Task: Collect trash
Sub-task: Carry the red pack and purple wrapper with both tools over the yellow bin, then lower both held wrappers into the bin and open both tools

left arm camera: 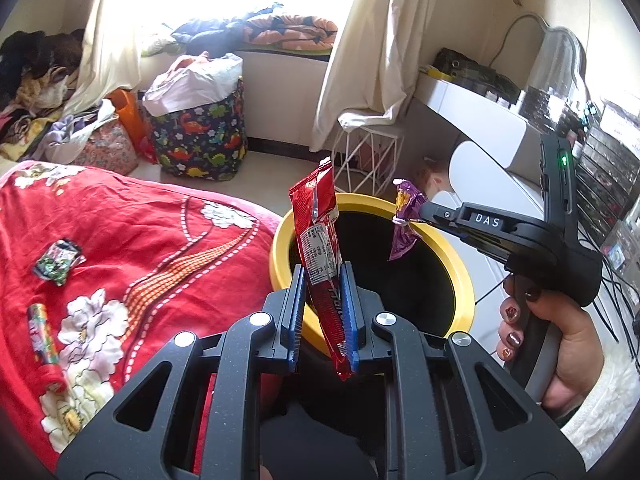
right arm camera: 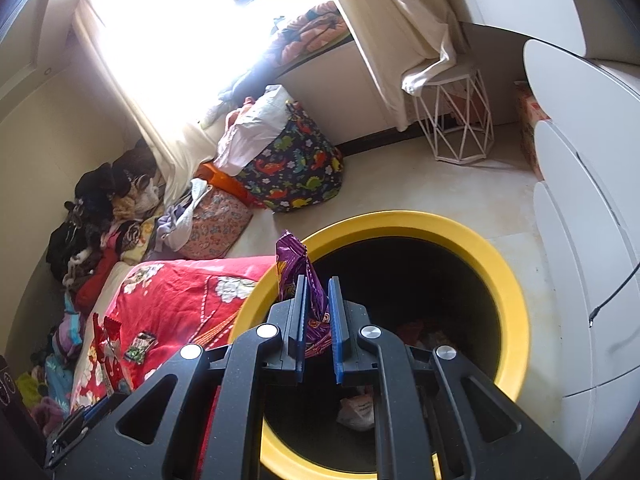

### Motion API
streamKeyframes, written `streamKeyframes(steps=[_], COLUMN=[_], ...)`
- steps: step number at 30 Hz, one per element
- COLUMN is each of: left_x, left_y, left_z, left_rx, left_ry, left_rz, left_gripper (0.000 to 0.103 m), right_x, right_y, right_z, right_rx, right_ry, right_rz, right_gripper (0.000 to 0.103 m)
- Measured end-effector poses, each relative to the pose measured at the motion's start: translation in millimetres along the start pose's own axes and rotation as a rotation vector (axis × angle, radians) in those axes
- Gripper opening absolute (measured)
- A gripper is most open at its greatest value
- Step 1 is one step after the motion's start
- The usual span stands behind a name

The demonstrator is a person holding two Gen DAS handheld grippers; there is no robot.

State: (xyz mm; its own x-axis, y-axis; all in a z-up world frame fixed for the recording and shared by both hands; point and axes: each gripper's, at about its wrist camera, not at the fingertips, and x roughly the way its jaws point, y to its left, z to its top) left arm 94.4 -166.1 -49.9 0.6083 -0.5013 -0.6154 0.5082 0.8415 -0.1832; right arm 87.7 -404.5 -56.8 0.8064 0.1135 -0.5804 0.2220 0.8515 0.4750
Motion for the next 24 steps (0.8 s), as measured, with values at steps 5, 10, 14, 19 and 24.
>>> streamKeyframes(steps=[5, 10, 14, 19, 24], left_x=[14, 26, 37, 52, 65], left_y=[-9, -17, -22, -29, -31], left_z=[2, 2, 1, 0, -1], left_rx=[0.026, 0.045, 0.060, 0.074, 0.072], left_ry=[0.023, 0.045, 0.060, 0.087, 0.109], left_rz=[-0.013, -0.025, -0.035, -0.048, -0.056], left_gripper=[0.012, 0.012, 0.012, 0.012, 0.012], right_x=[0, 0, -1, -1, 2], right_y=[-14, -24, -29, -37, -44], right_z=[1, 2, 4, 4, 5], right_rx=[0.030, 0.053, 0.056, 0.064, 0.078], right_ry=[-0.001, -0.001, -0.011, -0.014, -0.014], right_rz=[-0.022, -0.041, -0.057, -0.074, -0.089], right_gripper=[0.010, 0.010, 0.010, 0.010, 0.010])
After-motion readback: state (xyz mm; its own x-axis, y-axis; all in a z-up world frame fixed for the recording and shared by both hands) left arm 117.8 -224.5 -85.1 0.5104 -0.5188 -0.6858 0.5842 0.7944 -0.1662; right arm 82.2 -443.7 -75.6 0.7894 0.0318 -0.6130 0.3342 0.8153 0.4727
